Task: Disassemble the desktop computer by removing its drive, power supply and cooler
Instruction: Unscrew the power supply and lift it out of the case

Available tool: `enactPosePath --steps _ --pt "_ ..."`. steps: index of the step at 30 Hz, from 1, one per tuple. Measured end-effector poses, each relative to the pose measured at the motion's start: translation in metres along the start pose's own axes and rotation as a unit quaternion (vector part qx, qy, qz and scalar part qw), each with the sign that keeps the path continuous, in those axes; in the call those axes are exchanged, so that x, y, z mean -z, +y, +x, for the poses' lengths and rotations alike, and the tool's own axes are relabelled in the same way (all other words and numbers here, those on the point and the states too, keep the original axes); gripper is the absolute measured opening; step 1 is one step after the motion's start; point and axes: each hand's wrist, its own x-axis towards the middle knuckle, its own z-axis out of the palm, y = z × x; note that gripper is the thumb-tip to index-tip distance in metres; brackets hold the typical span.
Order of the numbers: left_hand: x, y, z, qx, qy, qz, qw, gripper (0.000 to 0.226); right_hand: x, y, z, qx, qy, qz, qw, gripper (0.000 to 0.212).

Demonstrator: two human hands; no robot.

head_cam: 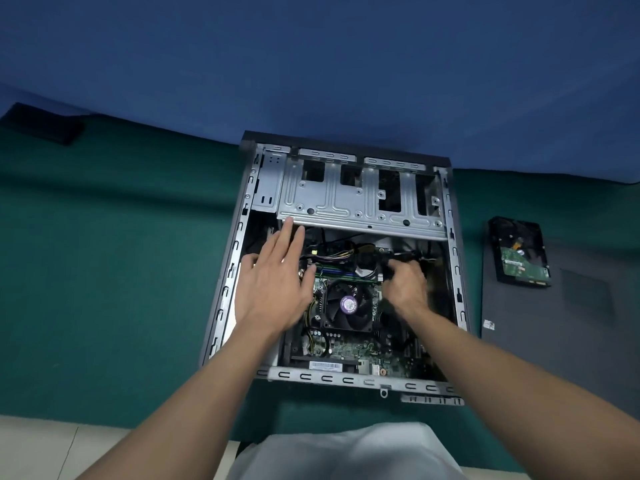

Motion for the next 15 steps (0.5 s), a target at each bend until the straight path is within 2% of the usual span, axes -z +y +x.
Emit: enactPosePath --steps 1,4,9,12,15 --pt "0.0 0.0 0.0 0.0 0.0 0.0 1.0 0.066 -0.003 0.004 -0.002 0.009 0.016 0.02 1.0 0.046" --pt "-0.001 0.0 0.0 -0.001 0.004 0.003 1.0 0.065 -0.01 0.016 -0.005 0.041 0.013 -0.027 0.999 0.031" --pt "-0.003 0.0 0.0 -0.004 0.016 0.002 1.0 0.063 -0.008 0.023 -0.004 0.088 0.044 -0.088 0.991 0.033" --pt "-0.003 0.0 0.0 -0.004 0.013 0.003 1.0 0.063 0.0 0.018 0.004 0.08 0.082 -0.112 0.987 0.029" --pt "-0.004 -0.001 0.0 -0.005 0.012 0.005 1.0 0.064 0.003 0.01 0.014 0.073 0.034 -0.202 0.976 0.027"
